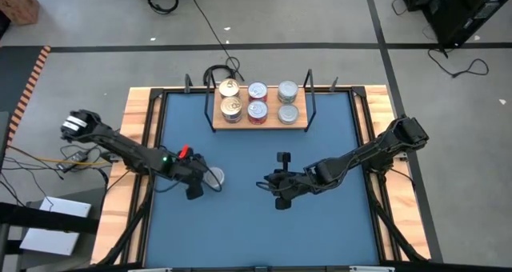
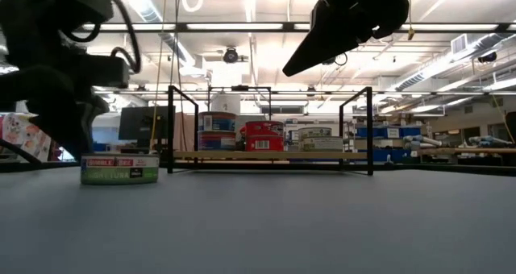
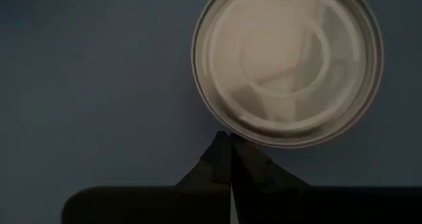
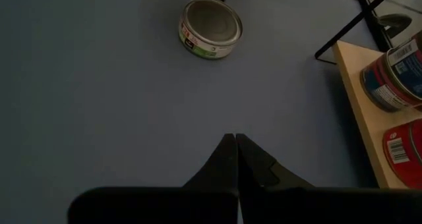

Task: Stack canned seafood by type on shelf
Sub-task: Stack the green tuna can on top of the other green tuna can on the shelf

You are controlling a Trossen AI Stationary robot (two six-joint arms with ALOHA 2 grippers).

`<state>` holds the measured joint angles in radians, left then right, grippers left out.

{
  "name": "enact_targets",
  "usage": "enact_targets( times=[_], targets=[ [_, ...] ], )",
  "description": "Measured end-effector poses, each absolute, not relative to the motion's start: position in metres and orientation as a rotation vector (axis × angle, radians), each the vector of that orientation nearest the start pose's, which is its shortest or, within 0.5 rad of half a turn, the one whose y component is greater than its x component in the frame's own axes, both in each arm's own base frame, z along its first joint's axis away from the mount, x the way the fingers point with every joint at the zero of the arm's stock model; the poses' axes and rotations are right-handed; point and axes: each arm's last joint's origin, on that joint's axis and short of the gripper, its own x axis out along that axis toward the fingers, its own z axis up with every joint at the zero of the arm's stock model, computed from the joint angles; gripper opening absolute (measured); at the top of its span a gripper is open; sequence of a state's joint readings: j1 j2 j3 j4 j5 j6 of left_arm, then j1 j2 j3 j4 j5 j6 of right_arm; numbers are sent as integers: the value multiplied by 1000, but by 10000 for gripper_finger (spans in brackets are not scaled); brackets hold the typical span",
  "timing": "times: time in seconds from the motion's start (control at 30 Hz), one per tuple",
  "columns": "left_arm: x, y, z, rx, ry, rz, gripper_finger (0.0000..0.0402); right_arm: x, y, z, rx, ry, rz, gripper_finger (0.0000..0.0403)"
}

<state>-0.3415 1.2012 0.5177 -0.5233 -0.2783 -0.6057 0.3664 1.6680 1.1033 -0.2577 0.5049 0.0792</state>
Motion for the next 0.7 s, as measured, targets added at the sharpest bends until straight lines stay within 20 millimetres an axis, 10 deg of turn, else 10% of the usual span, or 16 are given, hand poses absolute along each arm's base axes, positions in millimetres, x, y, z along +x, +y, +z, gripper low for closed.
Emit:
enact_targets(
  times=[0.7],
  targets=[
    [224, -65, 136, -147, 913, 125, 0, 326, 119, 216, -268, 756, -143, 1]
  ],
)
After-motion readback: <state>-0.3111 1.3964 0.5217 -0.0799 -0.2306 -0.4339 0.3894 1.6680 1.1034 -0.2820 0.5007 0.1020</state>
